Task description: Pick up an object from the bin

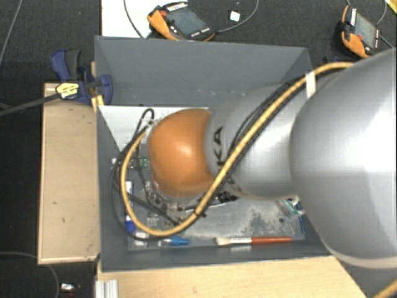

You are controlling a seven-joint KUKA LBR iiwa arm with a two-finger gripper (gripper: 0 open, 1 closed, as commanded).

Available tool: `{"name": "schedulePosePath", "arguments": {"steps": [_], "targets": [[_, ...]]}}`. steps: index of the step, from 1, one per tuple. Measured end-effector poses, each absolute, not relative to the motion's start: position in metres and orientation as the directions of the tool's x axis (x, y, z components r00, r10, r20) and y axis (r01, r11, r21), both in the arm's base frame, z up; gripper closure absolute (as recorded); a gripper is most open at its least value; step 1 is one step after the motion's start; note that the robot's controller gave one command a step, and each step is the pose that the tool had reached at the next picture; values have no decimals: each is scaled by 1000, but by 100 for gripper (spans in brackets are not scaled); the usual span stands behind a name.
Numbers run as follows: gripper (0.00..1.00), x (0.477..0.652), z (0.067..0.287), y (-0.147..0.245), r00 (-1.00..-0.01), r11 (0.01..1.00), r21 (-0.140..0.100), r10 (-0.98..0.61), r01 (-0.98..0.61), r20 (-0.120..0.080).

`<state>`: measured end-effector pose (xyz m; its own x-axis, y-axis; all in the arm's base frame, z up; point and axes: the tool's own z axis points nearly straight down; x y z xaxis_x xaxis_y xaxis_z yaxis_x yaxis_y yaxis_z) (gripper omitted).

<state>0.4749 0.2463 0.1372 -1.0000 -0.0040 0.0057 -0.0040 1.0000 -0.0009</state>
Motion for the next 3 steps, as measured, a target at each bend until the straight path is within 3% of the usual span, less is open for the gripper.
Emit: {"name": "schedulePosePath", "arguments": {"steps": [1, 2, 3], "targets": [[0, 477, 141, 245, -1000, 1000, 1, 4, 4, -1], [0, 508, 74, 167, -994, 994, 6, 108, 108, -17], [0, 515, 71, 176, -994, 994, 10, 106, 106, -10]]}}
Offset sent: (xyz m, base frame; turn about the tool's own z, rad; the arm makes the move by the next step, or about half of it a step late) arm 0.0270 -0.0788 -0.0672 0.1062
